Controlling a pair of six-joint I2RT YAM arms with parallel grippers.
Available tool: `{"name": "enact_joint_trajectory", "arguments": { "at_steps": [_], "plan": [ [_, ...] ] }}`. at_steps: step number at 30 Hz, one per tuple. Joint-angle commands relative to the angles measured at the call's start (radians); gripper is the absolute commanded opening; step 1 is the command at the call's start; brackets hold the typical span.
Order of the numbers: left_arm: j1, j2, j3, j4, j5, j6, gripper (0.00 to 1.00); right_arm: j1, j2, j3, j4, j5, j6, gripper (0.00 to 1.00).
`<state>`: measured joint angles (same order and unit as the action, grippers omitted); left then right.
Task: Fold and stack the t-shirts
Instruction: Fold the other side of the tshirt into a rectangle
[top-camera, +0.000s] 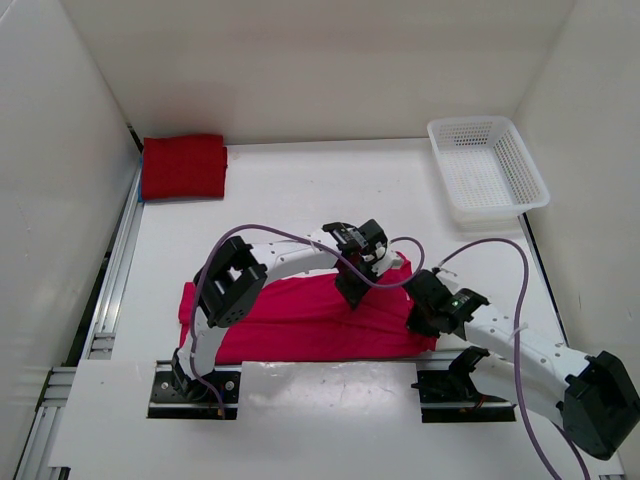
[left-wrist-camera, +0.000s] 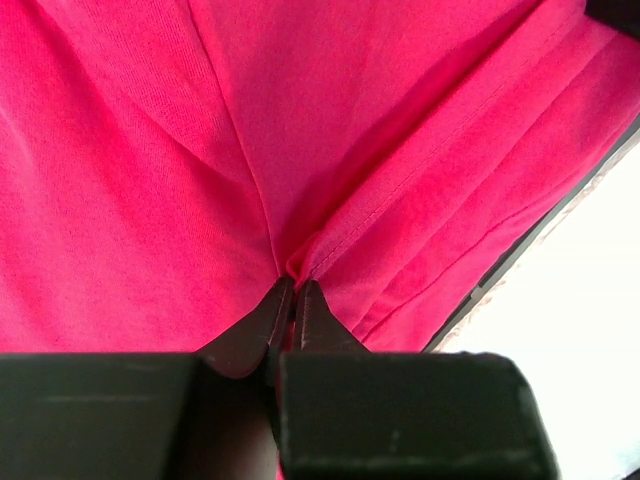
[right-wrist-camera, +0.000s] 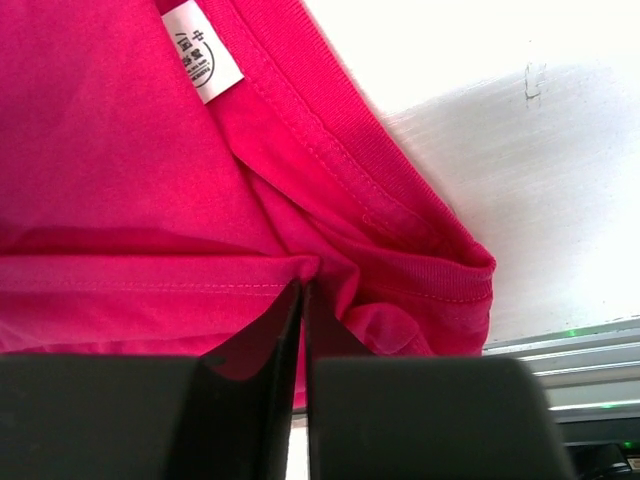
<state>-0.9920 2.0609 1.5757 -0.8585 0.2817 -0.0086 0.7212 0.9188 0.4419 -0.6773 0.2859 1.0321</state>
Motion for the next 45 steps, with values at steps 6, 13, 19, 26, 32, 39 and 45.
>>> {"name": "enact_joint_trajectory", "arguments": {
  "at_steps": [6,13,19,26,32,39,45],
  "plan": [
    [0.013,-0.14,-0.019,-0.031,0.05,0.009,0.11,0.001,-0.075,0.017,0.034,0.025,-0.026,0.0],
    [0.049,-0.215,-0.056,-0.031,0.039,0.009,0.11,0.001,-0.277,0.017,0.045,0.055,-0.053,0.0],
    [0.05,-0.28,-0.091,-0.043,0.028,0.009,0.11,0.053,-0.299,0.087,-0.05,0.022,-0.073,0.0],
    [0.019,-0.311,-0.157,-0.043,0.039,0.009,0.11,0.267,-0.298,0.196,-0.246,0.091,0.031,0.0],
    [0.019,-0.329,-0.187,-0.043,0.05,0.009,0.11,0.418,-0.259,0.207,-0.281,0.044,0.118,0.0],
    [0.019,-0.338,-0.221,-0.043,0.059,0.009,0.11,0.523,-0.236,0.216,-0.315,0.024,0.184,0.0],
    [0.01,-0.329,-0.23,-0.053,0.068,0.009,0.11,0.532,-0.262,0.186,-0.315,-0.06,0.207,0.0]
  ]
}}
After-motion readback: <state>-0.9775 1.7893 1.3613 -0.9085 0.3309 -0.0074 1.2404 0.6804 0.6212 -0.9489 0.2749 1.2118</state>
